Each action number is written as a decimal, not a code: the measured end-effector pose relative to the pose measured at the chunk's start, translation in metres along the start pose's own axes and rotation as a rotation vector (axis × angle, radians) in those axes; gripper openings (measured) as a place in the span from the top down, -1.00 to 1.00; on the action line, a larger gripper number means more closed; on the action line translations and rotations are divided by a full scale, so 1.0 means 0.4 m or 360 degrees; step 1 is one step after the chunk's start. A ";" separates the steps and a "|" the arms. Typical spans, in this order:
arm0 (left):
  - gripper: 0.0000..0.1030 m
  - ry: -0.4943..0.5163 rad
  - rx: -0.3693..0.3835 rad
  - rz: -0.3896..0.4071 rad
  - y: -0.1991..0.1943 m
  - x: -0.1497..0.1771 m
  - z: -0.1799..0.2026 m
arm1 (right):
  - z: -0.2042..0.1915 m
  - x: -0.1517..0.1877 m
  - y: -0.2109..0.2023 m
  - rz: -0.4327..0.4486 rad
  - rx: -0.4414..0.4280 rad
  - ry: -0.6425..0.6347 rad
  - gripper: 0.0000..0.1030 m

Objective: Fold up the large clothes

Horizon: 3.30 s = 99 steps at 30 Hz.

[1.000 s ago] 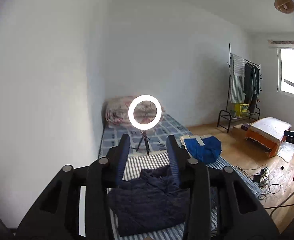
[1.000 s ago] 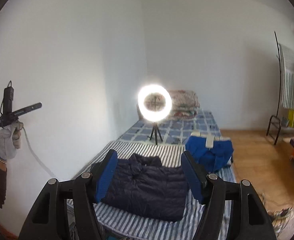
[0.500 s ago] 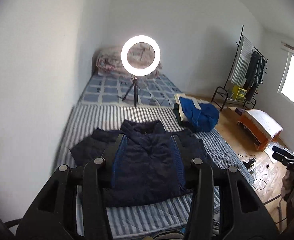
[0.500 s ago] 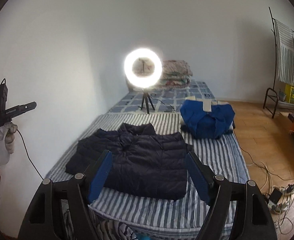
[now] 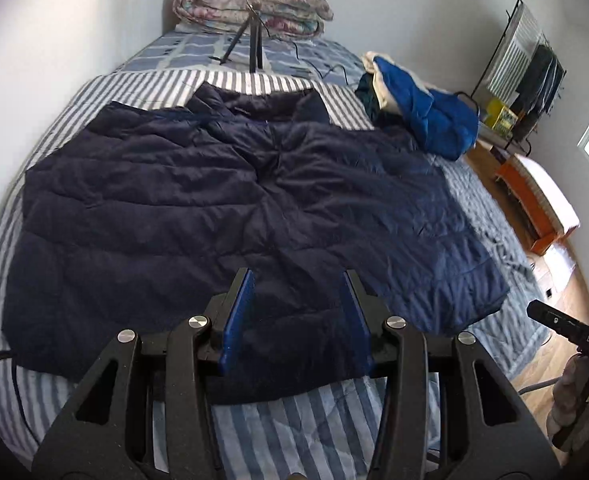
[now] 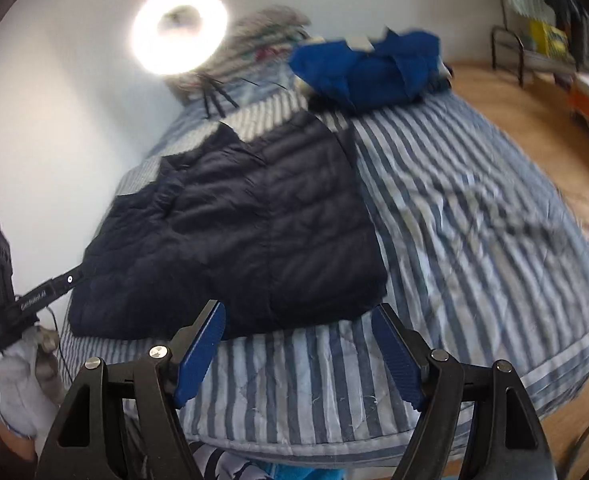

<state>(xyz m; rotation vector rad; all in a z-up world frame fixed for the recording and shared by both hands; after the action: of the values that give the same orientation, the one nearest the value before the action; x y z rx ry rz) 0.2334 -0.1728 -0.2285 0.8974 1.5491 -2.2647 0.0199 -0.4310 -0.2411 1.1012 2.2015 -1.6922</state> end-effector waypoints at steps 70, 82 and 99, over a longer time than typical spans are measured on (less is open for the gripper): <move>0.11 -0.0628 -0.0155 0.0295 -0.436 0.300 -0.485 | -0.918 -0.095 0.121 0.0222 -0.0549 -0.0934 0.89; 0.11 -0.0718 -0.0216 0.0298 -0.467 0.345 -0.546 | -1.100 0.140 0.360 -0.0192 -0.0622 -0.1217 0.90; 0.11 -0.0680 -0.0229 0.0314 -0.479 0.311 -0.535 | -1.053 0.086 0.344 -0.0437 -0.1049 -0.0982 0.23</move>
<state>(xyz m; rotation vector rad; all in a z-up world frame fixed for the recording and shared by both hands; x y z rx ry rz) 0.1097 0.1142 -0.2135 0.4633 1.3440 -2.0095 0.2087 -0.0294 -0.2182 0.0990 2.2491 -1.0187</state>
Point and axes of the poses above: each gripper's, at about its wrist camera, not at the fingertips, and y roughly the way its jaws point, z to its right, x to its underside, the point moved 3 cm from there along y, roughly the way its jaws point, and after that the axes turned 2 degrees about -y, right-handed, at the moved point
